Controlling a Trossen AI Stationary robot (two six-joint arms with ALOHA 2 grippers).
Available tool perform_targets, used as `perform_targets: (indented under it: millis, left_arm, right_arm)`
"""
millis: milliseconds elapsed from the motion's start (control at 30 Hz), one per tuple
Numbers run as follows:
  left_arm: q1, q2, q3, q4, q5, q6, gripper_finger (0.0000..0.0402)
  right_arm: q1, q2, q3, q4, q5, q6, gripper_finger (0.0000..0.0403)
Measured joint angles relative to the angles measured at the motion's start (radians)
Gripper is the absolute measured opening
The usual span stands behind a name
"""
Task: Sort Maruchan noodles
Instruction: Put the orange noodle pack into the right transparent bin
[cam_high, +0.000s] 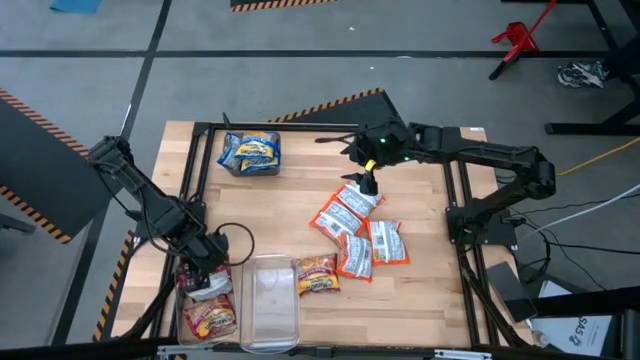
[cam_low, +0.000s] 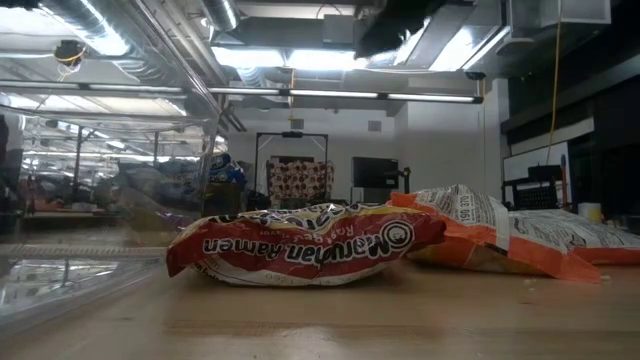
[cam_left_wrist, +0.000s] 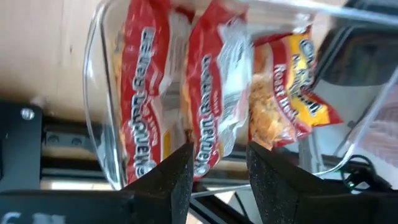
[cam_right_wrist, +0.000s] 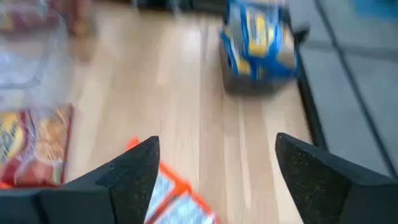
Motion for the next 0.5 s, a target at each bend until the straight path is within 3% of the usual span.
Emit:
perform_targets:
  millis: [233, 500]
  left_arm:
    - [0.069, -0.036, 0.029, 0.04, -0.095, 0.009, 0.0141]
    - [0.098, -0.057, 0.191, 0.044, -0.424, 0.076, 0.0138]
  right_arm:
    - [-0.02, 0.04, -0.13, 0.016, -0.032, 0.063, 0.032]
    - [-0.077, 0.079, -0.377, 0.293, 0.081, 0.13, 0.0314]
